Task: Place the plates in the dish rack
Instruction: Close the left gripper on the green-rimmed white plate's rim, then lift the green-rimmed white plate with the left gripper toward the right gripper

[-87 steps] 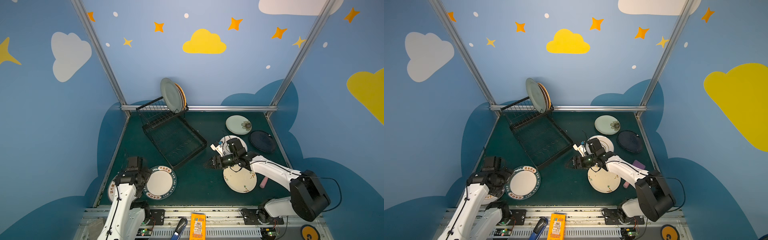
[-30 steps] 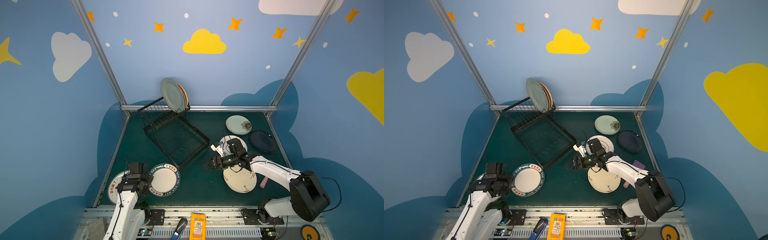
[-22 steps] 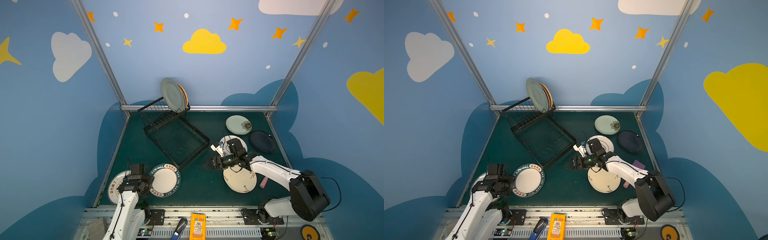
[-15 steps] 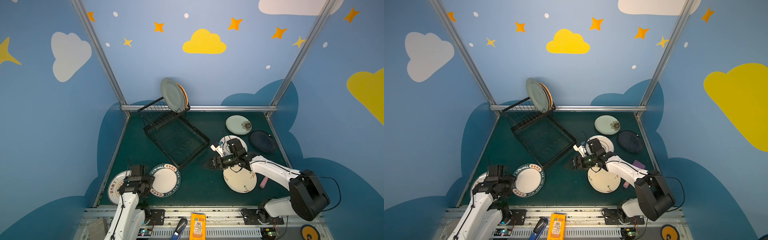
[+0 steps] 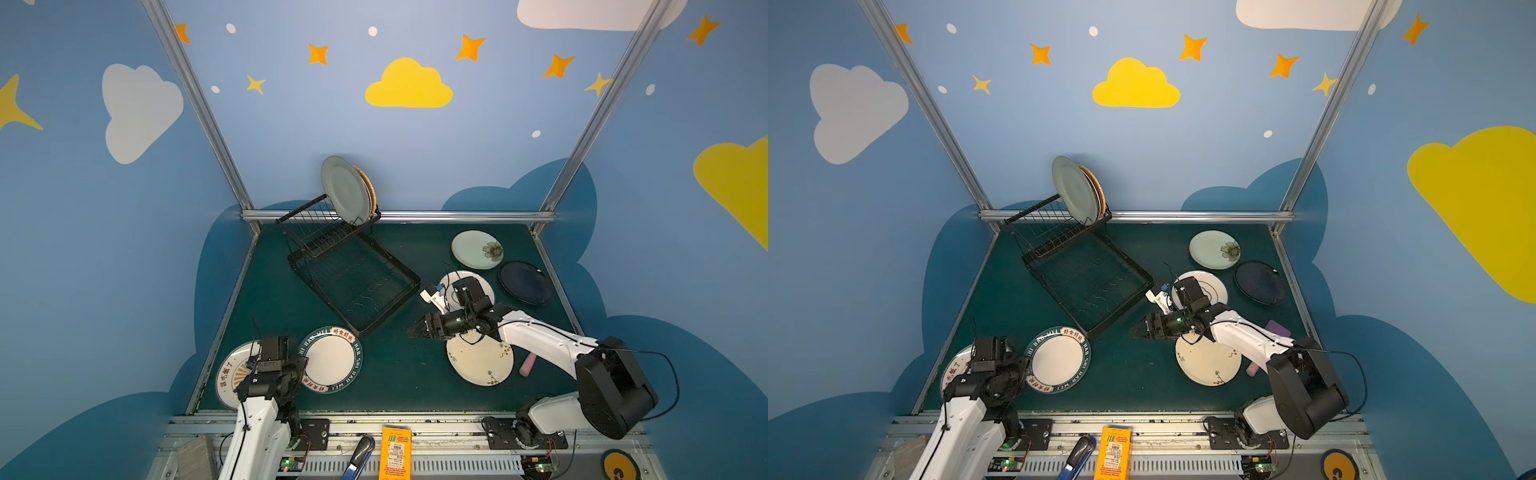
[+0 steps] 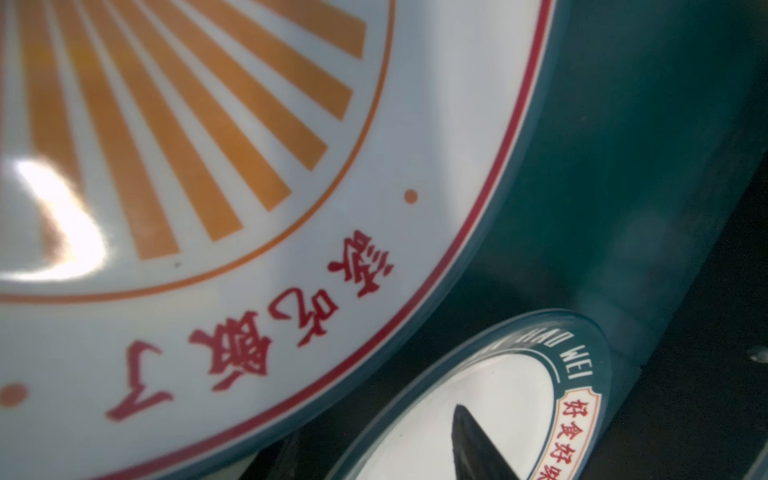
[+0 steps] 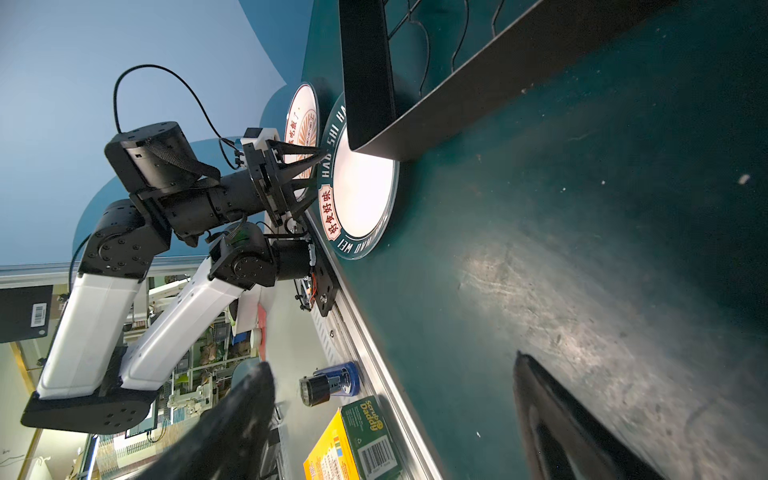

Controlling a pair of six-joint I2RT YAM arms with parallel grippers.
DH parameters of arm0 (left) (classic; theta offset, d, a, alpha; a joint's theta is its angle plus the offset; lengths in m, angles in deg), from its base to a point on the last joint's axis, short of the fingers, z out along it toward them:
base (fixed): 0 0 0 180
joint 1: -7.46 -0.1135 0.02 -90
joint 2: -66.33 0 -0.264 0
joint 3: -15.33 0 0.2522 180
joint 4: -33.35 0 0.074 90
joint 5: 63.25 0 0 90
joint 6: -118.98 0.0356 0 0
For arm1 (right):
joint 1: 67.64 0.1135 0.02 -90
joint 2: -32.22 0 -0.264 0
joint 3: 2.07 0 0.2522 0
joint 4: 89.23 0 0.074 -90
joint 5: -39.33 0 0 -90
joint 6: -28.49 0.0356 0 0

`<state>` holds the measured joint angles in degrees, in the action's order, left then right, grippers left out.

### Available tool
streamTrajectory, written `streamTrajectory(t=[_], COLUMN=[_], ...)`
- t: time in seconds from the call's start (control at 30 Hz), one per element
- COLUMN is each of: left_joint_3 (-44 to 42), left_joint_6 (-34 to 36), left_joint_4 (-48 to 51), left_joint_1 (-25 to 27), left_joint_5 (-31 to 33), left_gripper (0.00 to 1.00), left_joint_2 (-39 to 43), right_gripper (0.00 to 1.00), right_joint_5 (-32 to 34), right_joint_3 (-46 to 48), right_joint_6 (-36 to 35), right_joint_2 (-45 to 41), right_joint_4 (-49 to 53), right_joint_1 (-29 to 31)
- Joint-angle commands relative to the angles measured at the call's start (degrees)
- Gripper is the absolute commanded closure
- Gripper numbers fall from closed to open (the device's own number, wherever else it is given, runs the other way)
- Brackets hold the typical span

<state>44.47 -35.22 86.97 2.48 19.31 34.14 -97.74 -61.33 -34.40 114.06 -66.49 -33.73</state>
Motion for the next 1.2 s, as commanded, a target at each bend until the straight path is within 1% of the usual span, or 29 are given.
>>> streamTrajectory(t=[0.0, 0.23, 0.27, 0.37, 0.57, 0.67, 0.8, 0.9, 1.07, 1.17], left_joint_3=[-0.6, -0.9, -1.0, -1.5, -1.2, -0.2, 0.3, 0.3, 1.0, 1.2], left_joint_6=[-1.8, -3.4, -3.8, -4.6, -4.3, -2.6, -0.3, 0.8, 1.8, 1.6], left_joint_4=[-2.6, -2.8, -3.1, -4.3, -5.7, -5.2, -4.5, -5.1, -5.0, -4.3], left_joint_1=[0.0, -0.1, -0.1, -0.2, -0.2, -0.2, -0.2, -0.2, -0.1, -0.2], left_joint_5=[-3.5, -4.3, -5.8, -6.8, -8.1, -8.3, -9.1, -9.9, -10.3, -10.0], left_gripper=[0.48, 0.5, 0.5, 0.5, 0.51, 0.51, 0.54, 0.6, 0.62, 0.66], left_joint_2=[2.0, 6.3, 6.9, 8.2, 9.4, 9.5, 8.1, 7.6, 7.4, 7.4], right_gripper=[0.12, 0.12, 0.12, 0.12, 0.12, 0.12, 0.12, 0.12, 0.12, 0.12], right_joint_5=[-0.9, -1.2, -1.1, -1.1, -1.3, -1.4, -1.4, -1.4, -1.6, -1.7], right_joint_3=[-2.5, -3.2, -3.2, -3.3, -3.7, -3.9, -4.1, -4.2, -4.2, -4.3], right_joint_6=[-0.1, 0.0, -0.1, 0.0, 0.1, 0.2, 0.3, 0.4, 0.7, 0.8], right_joint_2=[0.6, 0.7, 0.6, 0.9, 1.5, 1.8, 2.1, 2.5, 2.8, 2.9], right_joint_4=[0.9, 1.6, 1.7, 1.8, 1.8, 1.7, 1.6, 1.5, 1.1, 1.0], right_joint_1=[-0.2, -0.1, 0.0, -0.1, -0.1, 0.0, 0.1, 0.0, 0.1, 0.1])
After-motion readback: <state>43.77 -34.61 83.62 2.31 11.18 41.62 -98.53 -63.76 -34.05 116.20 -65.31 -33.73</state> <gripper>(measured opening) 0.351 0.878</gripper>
